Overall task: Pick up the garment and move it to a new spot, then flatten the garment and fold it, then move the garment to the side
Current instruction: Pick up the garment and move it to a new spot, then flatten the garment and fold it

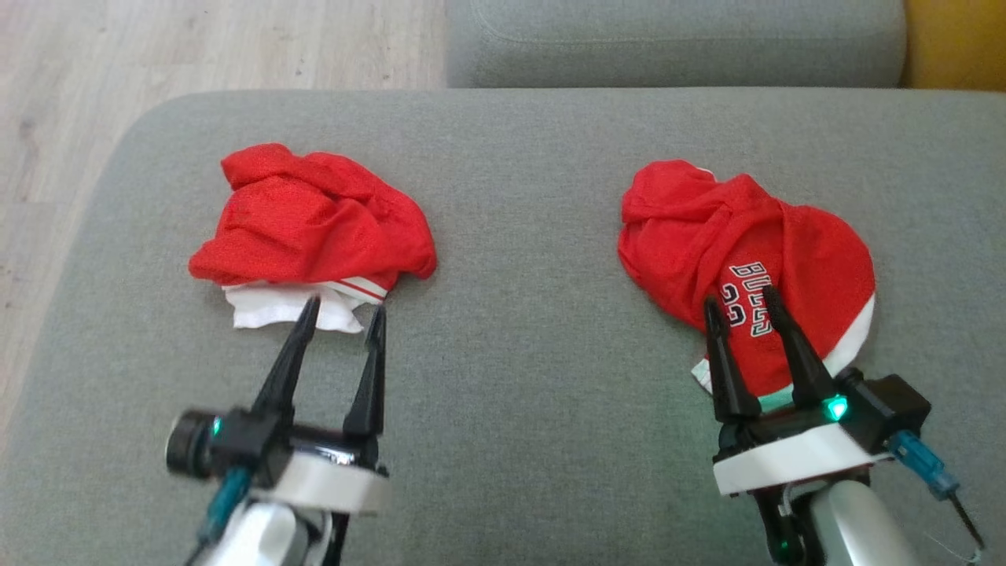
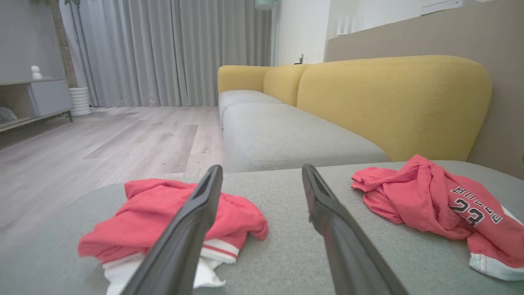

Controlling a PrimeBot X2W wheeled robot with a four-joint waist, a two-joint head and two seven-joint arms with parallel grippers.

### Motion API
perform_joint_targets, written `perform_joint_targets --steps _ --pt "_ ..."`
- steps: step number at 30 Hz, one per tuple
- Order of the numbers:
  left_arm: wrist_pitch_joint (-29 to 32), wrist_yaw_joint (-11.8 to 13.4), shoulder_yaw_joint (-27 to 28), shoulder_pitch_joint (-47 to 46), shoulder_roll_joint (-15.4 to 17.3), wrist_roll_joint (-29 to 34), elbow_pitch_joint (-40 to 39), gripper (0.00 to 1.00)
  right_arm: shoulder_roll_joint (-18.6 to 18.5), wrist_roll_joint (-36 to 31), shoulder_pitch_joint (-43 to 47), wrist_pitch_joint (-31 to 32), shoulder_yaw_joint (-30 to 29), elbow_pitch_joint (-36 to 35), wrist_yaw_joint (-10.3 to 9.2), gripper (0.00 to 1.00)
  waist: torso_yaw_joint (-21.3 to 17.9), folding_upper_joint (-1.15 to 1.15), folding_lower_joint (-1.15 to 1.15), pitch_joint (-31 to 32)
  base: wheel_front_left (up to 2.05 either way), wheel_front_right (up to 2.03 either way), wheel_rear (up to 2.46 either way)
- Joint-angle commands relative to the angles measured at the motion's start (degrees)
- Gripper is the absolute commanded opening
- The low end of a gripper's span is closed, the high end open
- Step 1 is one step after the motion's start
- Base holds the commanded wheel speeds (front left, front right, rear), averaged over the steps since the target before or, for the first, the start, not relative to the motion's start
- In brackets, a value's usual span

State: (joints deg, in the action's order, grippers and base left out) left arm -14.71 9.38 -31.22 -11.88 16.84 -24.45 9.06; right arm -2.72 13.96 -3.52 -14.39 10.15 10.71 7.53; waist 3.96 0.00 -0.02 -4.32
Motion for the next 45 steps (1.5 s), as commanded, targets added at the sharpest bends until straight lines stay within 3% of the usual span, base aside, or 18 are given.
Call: perform_joint_targets --steps 1,5,13,17,24,40,41,42,45 --pt "-0.29 0.34 3.61 -0.98 -0.07 0.94 -2.81 1.00 -0.16 -0.50 -0.69 -0.61 1.03 -1.54 -0.04 1.00 0.13 0.00 0.02 0.17 0.00 0.00 0.00" --pt "-0.29 -1.19 8.89 4.93 -4.05 3.49 -5.62 1.00 -0.16 -0.95 -0.56 -0.61 0.91 -1.37 -0.04 1.00 -0.12 0.00 0.02 0.03 0.00 0.00 0.00" --pt "-0.29 -5.96 12.68 5.70 -7.36 8.44 -4.33 1.00 -0.16 -2.11 -0.90 -0.61 1.00 -0.96 -0.04 1.00 -0.19 0.00 0.02 -0.39 0.00 0.00 0.00" --pt "-0.29 -7.81 13.80 5.23 -8.88 9.90 -3.13 1.00 -0.16 -5.12 -1.06 -0.09 1.03 5.00 -0.04 1.00 0.23 0.00 0.02 -1.13 0.00 0.00 0.00" --pt "-0.29 -10.53 15.12 4.65 -10.87 11.78 -1.51 1.00 -0.16 -11.77 -4.06 6.63 -1.21 13.25 -0.04 1.00 1.75 0.00 0.02 -3.43 0.00 0.00 0.00" --pt "-0.29 -13.21 18.09 3.16 -13.23 13.86 -0.05 1.00 -0.16 -12.03 -6.21 14.22 -6.33 19.62 -0.04 1.00 3.12 0.00 0.02 -5.97 0.00 0.00 0.00" --pt "-0.29 -13.28 18.28 3.13 -13.30 13.97 -0.04 1.00 -0.16 -11.63 -6.14 14.46 -6.16 19.77 -0.04 0.63 2.92 0.00 0.02 -5.91 0.00 0.00 0.00" --pt "-0.29 -13.38 18.41 3.10 -13.37 14.07 -0.04 1.00 -0.16 -11.22 -6.14 14.35 -5.96 19.78 -0.04 0.03 2.73 0.00 0.02 -5.84 0.00 0.00 0.00" --pt "-0.29 -13.67 18.63 3.10 -13.55 14.31 0.03 1.00 -0.16 -10.27 -6.59 12.62 -4.98 19.03 -0.04 0.00 2.16 0.00 0.02 -5.41 0.00 0.00 0.00"
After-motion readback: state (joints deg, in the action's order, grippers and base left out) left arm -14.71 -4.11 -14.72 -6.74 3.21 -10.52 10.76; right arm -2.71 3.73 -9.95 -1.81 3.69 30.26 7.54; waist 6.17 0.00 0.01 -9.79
